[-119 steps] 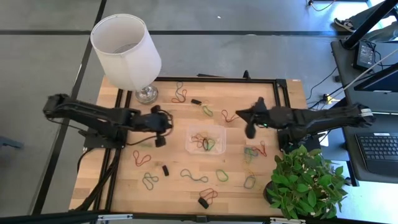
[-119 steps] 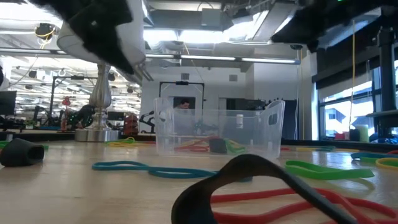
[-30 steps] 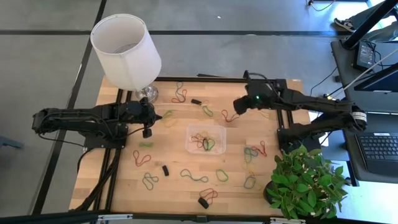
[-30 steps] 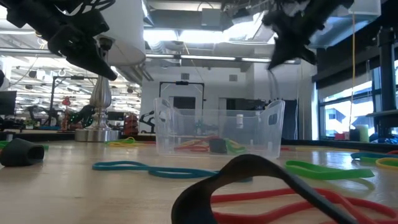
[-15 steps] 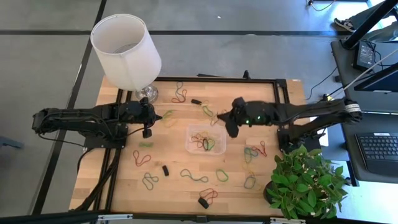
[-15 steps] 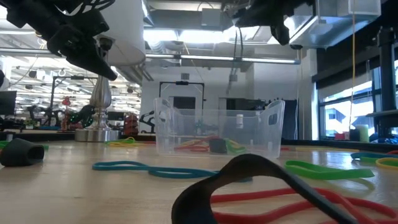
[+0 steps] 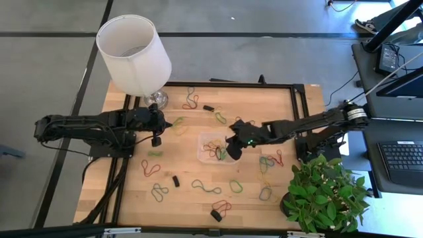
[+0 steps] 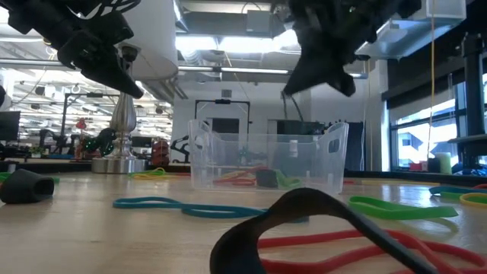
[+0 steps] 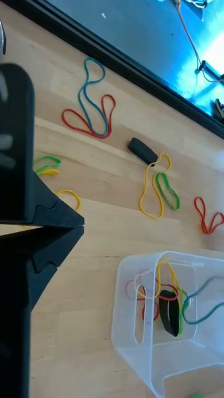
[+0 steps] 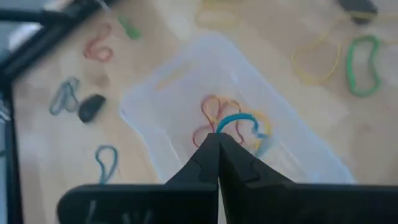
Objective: Pick and place rubber bands into bin
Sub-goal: Put the blue rubber band into the transparent bin
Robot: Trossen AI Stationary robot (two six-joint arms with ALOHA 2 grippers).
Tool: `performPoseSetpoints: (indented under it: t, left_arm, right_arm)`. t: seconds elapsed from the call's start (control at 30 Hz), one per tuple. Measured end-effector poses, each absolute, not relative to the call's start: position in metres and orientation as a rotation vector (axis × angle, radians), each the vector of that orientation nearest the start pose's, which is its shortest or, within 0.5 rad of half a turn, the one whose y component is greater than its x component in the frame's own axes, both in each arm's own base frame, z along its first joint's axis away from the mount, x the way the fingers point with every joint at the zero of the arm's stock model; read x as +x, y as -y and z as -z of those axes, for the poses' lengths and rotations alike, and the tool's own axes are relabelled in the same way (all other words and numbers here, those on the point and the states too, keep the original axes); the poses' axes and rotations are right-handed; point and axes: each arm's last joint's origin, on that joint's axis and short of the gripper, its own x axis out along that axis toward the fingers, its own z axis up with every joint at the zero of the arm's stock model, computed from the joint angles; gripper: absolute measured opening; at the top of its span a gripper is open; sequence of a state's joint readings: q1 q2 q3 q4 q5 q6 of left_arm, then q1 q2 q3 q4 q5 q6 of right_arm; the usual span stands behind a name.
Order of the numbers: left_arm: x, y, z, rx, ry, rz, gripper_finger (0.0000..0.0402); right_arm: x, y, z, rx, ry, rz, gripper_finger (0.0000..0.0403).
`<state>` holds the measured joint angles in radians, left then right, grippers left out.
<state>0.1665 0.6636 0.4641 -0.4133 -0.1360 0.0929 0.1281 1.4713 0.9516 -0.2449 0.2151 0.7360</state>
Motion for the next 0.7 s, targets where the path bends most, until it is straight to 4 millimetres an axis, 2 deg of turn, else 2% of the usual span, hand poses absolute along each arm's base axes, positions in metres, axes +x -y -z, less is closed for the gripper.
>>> performPoseSetpoints:
  t: [0.13, 0.4, 0.7]
  left_arm:
    - [0.140, -0.028, -0.221, 0.080, -0.628, -0.264, 0.0002]
    - [0.140, -0.028, -0.221, 0.081, -0.628, -0.269, 0.0002]
    - [0.141, -0.028, -0.221, 0.082, -0.621, -0.271, 0.0002]
  right_arm:
    - [0.308, -0.033, -0.218, 0.598, -0.726, 0.375, 0.0000]
    - [0.311, -0.033, -0.205, 0.597, -0.783, 0.389, 0.0002]
    - [0.307, -0.032, -0.205, 0.594, -0.822, 0.411, 0.0047]
